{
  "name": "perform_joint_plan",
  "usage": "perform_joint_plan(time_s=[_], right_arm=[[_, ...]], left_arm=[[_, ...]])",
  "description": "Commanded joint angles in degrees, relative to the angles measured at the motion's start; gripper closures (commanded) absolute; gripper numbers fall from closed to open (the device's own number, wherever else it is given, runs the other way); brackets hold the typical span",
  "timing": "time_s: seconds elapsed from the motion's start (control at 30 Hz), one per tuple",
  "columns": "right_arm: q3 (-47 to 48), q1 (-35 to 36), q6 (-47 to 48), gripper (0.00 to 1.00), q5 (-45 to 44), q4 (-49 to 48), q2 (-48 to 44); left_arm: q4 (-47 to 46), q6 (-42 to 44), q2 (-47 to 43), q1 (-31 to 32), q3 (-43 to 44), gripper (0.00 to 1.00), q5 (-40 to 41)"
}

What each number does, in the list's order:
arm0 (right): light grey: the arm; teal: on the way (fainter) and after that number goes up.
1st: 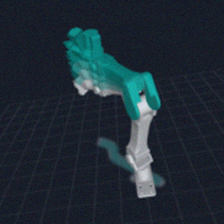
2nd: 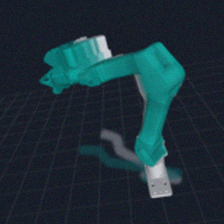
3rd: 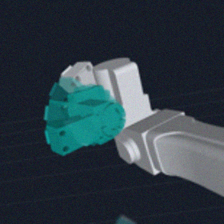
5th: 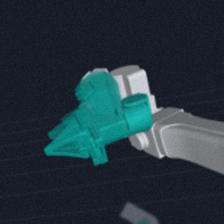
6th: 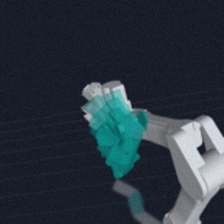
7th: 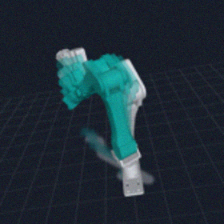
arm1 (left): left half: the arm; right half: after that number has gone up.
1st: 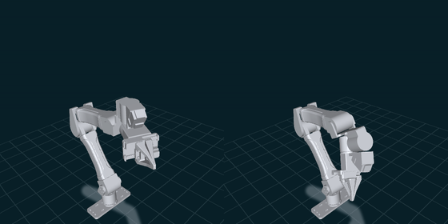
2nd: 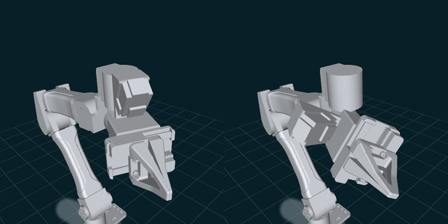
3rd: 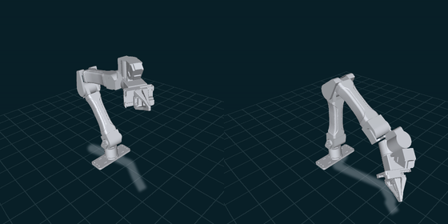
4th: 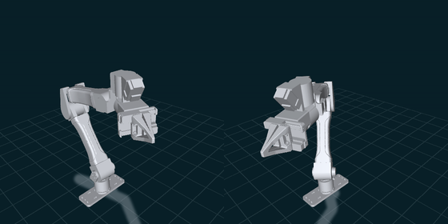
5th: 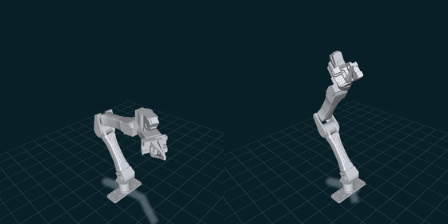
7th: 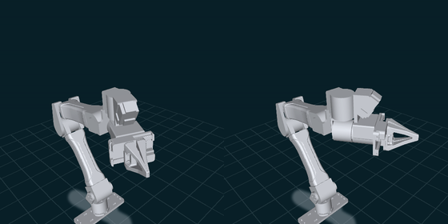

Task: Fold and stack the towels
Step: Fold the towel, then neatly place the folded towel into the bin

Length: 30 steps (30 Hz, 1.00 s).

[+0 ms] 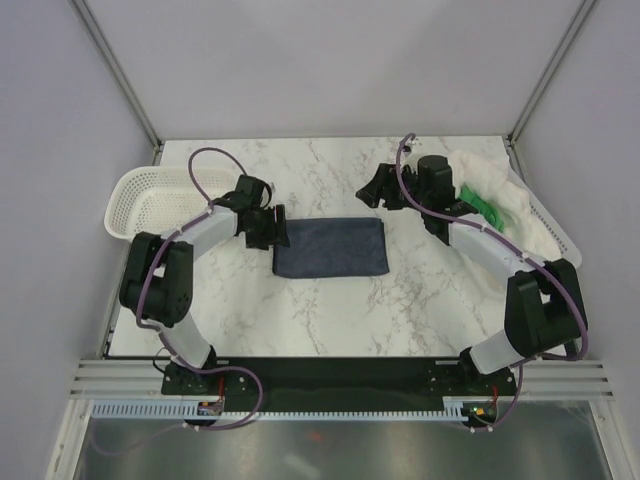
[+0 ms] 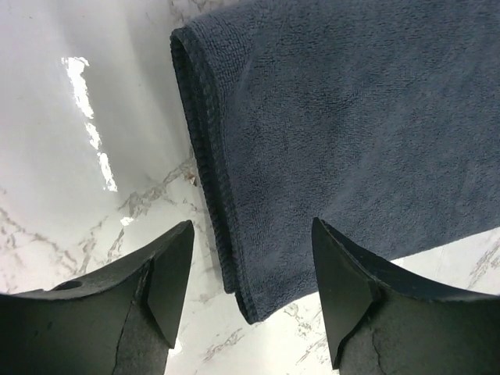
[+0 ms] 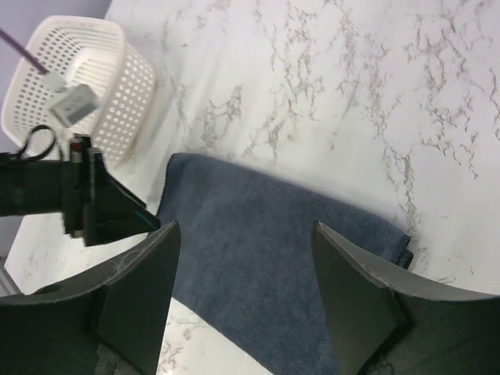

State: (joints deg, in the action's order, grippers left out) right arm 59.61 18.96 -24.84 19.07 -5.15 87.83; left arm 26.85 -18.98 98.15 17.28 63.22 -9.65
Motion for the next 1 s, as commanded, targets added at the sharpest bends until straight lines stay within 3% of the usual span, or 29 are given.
perform_joint_plan(time_s=[0.0,0.2,0.4,0.7,0.83,0.97], right_arm=[[1.29,-0.06,-0.47,0.23,2.46,0.66,-4.07],[-0.11,-0.06,-0.30,0.17,2.11,0.49,-6.88],[-0.20,0.02,-0.39,0.17,3.08,0.14,-6.80],[-0.38,0.02,-0.82,0.16,3.60,-0.57,-7.59],[-0.46,-0.06,-0.65,0.16,3.25,-0.30,-7.94],[-0.46,0.02,-1.00,0.16,3.60,0.05,-8.38]], left_arm=[[-4.96,0.61,2.12,-1.89,-0.21,0.30,-6.69],[-6.37,1.14,8.28,-2.07,1.03,0.29,-8.80],[-7.87,0.00,11.45,-1.20,0.24,0.36,-7.58],[-4.70,-2.81,13.56,2.40,1.82,0.67,-1.07],[-3.65,-3.34,14.00,3.55,3.31,0.97,0.15],[4.24,-3.61,11.98,3.55,10.32,0.98,2.87]])
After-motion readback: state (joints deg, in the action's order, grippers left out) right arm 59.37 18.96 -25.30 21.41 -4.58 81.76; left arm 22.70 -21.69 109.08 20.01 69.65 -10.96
